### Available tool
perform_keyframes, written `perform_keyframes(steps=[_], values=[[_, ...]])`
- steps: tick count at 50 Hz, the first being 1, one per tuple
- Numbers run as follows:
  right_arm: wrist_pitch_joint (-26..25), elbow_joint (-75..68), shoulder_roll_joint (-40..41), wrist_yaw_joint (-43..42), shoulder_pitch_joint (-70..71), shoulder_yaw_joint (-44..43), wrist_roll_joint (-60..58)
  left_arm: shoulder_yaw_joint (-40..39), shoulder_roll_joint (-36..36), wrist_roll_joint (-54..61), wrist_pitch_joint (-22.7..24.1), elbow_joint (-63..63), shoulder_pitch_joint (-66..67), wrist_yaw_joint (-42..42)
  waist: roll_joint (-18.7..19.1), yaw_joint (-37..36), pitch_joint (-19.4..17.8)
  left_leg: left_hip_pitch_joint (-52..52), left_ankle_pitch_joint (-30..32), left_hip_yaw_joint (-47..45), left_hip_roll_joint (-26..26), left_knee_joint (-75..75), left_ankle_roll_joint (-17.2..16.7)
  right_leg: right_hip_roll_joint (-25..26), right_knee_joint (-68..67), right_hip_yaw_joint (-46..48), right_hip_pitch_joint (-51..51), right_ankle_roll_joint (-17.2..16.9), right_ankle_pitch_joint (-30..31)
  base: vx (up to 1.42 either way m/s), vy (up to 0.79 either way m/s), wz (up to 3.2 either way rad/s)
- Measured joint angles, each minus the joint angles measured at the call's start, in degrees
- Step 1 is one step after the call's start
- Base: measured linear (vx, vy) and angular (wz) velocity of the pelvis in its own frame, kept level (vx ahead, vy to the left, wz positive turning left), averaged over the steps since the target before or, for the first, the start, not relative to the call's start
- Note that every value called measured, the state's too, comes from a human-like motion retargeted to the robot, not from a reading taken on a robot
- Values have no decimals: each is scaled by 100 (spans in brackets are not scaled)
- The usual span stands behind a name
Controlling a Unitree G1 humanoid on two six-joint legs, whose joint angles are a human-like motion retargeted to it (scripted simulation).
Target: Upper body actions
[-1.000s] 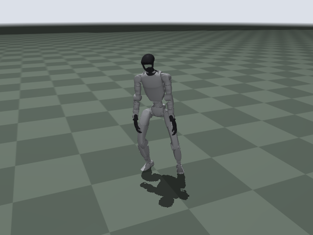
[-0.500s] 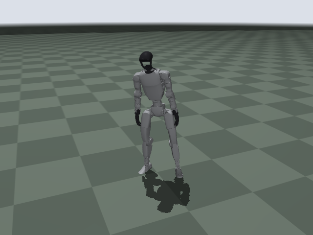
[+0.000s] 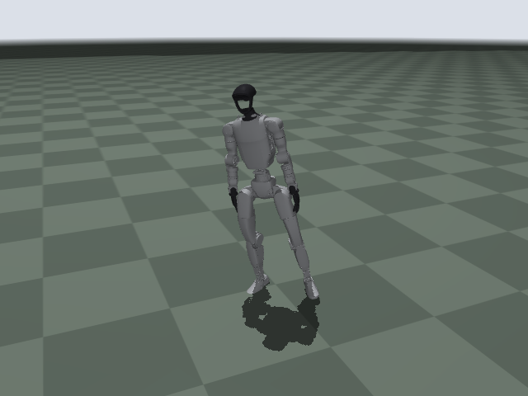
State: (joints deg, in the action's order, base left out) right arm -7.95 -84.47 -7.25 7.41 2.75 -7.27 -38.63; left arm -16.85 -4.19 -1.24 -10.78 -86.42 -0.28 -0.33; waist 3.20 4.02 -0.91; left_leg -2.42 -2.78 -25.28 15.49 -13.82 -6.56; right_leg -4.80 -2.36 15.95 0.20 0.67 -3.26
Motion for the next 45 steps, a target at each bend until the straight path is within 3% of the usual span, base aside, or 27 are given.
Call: perform_keyframes(steps=[5, 7, 8, 10, 15, 22, 23, 25, 27, 28, 32, 37, 39, 42, 45], values=[[256, 640, 110, 573, 387, 556, -392, 326, -114, -171, 14, 481, -473, -130, -315, -273, -184, -920, 439, 539, 221, -2002, 746, -162, 98, 10, 246, 69, -26, 14, -15, 0], [430, 866, 68, 624, 479, 624, -575, 417, -69, -243, 54, 612, -595, -147, -392, -526, -257, -1277, 382, 591, 186, -2687, 1138, -227, 54, -74, 267, 106, -86, 13, -1, -28], [514, 952, 27, 612, 524, 638, -659, 443, -29, -279, 92, 656, -634, -133, -405, -659, -301, -1401, 243, 512, 195, -2903, 1176, -242, 19, -122, 272, 122, -125, 15, 7, -42], [643, 1050, -72, 512, 602, 641, -811, 472, 65, -334, 192, 691, -657, -81, -384, -916, -375, -1610, 57, 439, 147, -3053, 1028, -245, -48, -233, 283, 141, -211, 17, 14, -45], [461, 849, -222, -82, 578, 551, -757, 578, 157, -594, 314, 456, -333, -106, -239, -1154, -378, -2099, 242, 909, -613, -1901, 454, -177, -179, -277, 415, 149, -522, 20, 23, -14], [353, 448, -95, -285, 607, 543, -180, 693, 50, -1155, 263, -332, 99, 19, 6, -1403, -606, -2309, -198, 122, -669, 169, 186, 154, -348, -185, 837, 62, -1048, 19, 28, 1], [377, 479, -53, -268, 586, 580, -234, 666, 39, -1232, 239, -447, 175, -44, 2, -1424, -617, -2368, -281, 14, -665, 244, 185, 171, -357, -168, 896, 35, -1104, 23, 32, 5], [470, 552, 22, -291, 536, 724, -352, 535, 34, -1320, 194, -646, 342, -155, -124, -1465, -625, -2443, -331, -244, -702, 141, 628, 101, -360, -154, 995, -14, -1160, 31, 44, -7], [529, 617, 77, -298, 506, 903, -470, 304, 34, -1280, 128, -801, 496, -227, -232, -1528, -603, -2531, -136, -79, -664, -251, 795, 78, -379, -182, 1070, -37, -1098, 29, 45, -14], [518, 653, 103, -291, 491, 956, -559, 166, 40, -1235, 78, -871, 553, -272, -274, -1521, -555, -2622, -76, -9, -534, -523, 752, 79, -405, -159, 1076, -49, -1019, 33, 54, -3], [541, 798, 164, -175, 259, 1047, -720, -292, 12, -856, -137, -1098, 713, -431, -522, -1728, -461, -2681, -846, 447, -651, -1247, 753, -108, -780, -258, 1154, -6, -183, 37, 49, -19], [629, 779, 72, -75, 139, 916, -1008, -583, 38, -202, -269, -1098, 601, -420, -140, -1469, -432, -1870, -1475, 885, -624, -1074, 737, -264, -2566, 481, 932, 825, 1373, 42, 53, 44], [691, 788, 7, -121, 123, 855, -1129, -582, 7, 0, -246, -1098, 418, -373, 53, -1131, -461, -1515, -1569, 1052, -593, -895, 750, -420, -3703, 978, 645, 1188, 1320, 47, 43, 92], [736, 759, -73, -342, 27, 669, -1069, -319, -84, 160, -176, -1098, 35, -270, 197, -787, -403, -1065, -1638, 1131, -640, -563, 767, -422, -4588, 1066, 58, 1213, 887, 49, 44, 75], [813, 698, -133, -556, -148, 310, -834, -21, -230, 145, -126, -1052, -546, 16, 201, -462, -314, -684, -1680, 1161, -790, -212, 794, -74, -4554, 962, -600, 990, 731, 46, 37, 98]])
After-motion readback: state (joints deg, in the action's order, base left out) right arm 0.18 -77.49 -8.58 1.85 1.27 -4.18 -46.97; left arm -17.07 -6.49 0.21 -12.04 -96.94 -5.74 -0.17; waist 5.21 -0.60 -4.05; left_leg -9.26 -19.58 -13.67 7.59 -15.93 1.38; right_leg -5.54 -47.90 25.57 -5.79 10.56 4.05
